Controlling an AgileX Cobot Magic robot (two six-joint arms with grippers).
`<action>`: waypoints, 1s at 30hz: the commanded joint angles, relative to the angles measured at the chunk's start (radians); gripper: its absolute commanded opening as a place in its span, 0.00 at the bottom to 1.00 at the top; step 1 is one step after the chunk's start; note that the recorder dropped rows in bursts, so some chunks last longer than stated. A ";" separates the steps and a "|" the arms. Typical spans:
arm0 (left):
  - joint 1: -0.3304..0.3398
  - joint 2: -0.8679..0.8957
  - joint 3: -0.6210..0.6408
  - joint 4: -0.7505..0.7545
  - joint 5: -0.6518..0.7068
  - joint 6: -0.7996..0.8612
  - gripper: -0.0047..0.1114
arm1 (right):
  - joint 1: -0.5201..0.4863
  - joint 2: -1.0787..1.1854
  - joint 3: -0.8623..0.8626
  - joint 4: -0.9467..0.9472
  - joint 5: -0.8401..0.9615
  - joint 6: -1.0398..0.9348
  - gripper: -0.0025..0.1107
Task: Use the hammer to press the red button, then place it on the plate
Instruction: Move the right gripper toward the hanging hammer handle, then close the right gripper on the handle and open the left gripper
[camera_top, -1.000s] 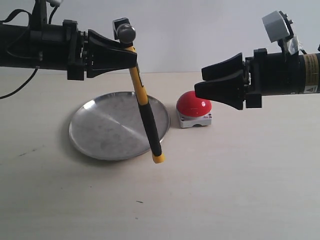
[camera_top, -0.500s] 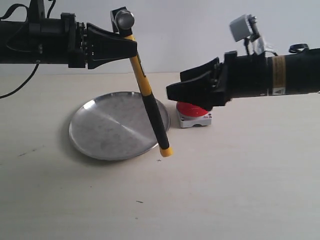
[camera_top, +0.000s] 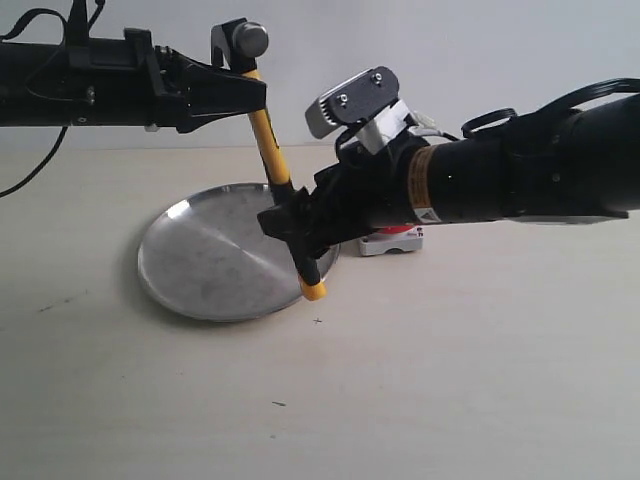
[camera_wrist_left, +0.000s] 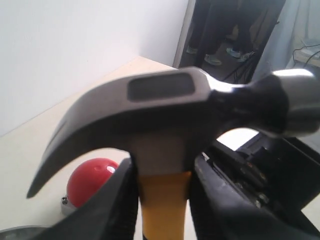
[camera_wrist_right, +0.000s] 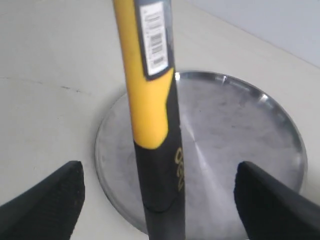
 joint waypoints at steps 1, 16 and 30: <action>0.002 -0.021 -0.013 -0.069 0.029 -0.010 0.04 | 0.050 -0.009 -0.013 0.245 0.070 -0.155 0.72; 0.000 -0.021 -0.018 -0.069 0.040 -0.048 0.04 | 0.082 0.031 -0.042 0.700 0.155 -0.490 0.71; -0.039 -0.021 -0.031 -0.069 -0.019 -0.083 0.04 | 0.143 0.134 -0.181 0.816 0.285 -0.526 0.60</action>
